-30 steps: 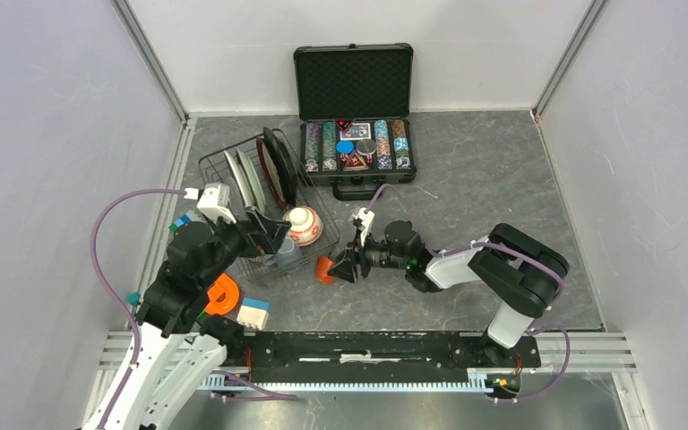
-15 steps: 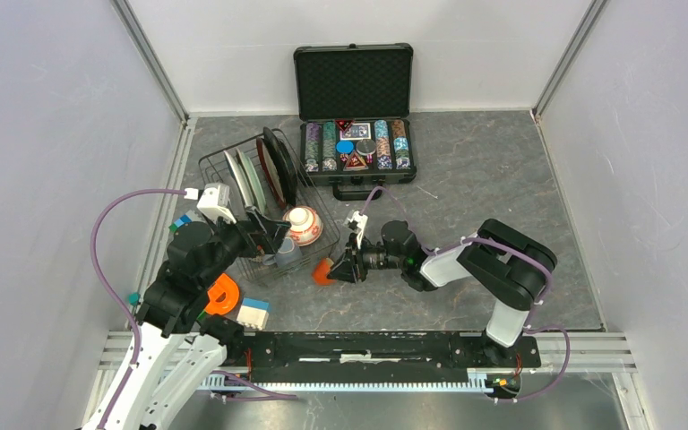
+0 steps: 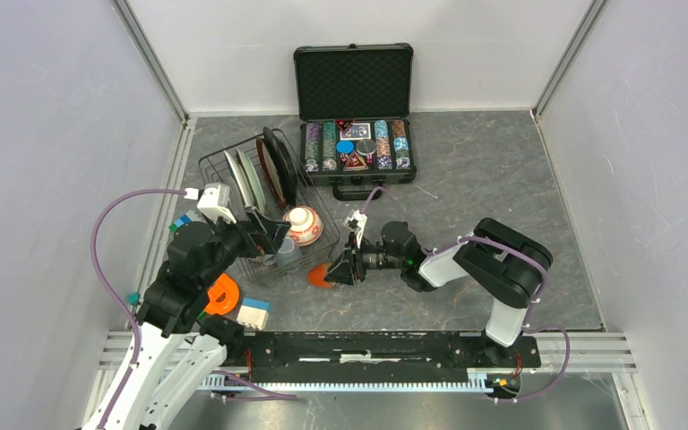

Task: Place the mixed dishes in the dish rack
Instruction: Pick up the cup at the center of the board.

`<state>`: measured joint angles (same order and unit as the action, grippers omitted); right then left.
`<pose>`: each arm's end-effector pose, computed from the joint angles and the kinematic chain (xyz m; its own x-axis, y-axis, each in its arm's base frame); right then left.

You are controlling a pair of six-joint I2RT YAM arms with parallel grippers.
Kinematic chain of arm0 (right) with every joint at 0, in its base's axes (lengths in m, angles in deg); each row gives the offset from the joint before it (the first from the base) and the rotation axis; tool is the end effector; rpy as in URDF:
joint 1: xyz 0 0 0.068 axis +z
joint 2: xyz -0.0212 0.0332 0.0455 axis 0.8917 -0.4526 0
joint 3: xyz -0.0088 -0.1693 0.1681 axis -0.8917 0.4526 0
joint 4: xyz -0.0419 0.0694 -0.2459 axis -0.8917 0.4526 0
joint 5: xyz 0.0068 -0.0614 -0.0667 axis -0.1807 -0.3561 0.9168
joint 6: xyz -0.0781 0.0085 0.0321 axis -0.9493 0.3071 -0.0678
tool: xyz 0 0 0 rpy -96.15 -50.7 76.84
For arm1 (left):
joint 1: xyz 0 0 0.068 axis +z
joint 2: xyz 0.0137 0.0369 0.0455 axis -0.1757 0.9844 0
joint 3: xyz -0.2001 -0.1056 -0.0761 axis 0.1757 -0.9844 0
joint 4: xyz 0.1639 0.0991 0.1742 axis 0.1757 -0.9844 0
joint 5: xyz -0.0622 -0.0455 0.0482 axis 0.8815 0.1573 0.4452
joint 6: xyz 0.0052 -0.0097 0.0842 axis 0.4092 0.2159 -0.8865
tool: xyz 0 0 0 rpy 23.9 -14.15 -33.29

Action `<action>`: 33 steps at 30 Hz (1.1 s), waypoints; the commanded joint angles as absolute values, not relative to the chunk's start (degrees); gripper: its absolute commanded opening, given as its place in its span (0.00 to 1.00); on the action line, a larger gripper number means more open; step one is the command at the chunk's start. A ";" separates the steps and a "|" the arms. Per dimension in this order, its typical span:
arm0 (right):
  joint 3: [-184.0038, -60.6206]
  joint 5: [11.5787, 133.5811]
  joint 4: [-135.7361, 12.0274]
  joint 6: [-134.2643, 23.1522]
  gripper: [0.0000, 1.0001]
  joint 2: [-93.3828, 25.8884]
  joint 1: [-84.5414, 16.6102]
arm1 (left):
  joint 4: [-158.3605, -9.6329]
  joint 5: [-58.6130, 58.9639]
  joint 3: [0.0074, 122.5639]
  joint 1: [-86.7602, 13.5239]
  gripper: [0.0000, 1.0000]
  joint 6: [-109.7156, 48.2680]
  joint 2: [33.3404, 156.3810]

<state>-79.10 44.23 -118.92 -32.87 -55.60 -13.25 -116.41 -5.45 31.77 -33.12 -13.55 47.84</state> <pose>0.1850 0.2873 0.0953 -0.6217 -0.1190 -0.7742 -0.7812 0.1663 0.6018 0.1659 -0.0741 0.2990 -0.4304 -0.3393 -0.8364 0.2555 0.8429 -0.4735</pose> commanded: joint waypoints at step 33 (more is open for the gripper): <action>-61.06 49.81 -139.91 -30.82 0.00 -26.13 -11.06 | -104.84 17.18 30.60 -33.17 1.00 -10.40 53.13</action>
<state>-61.25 47.53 -136.97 -19.91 -36.28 -10.73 -113.41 4.30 31.44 -33.12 -13.49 51.18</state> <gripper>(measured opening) 0.031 0.994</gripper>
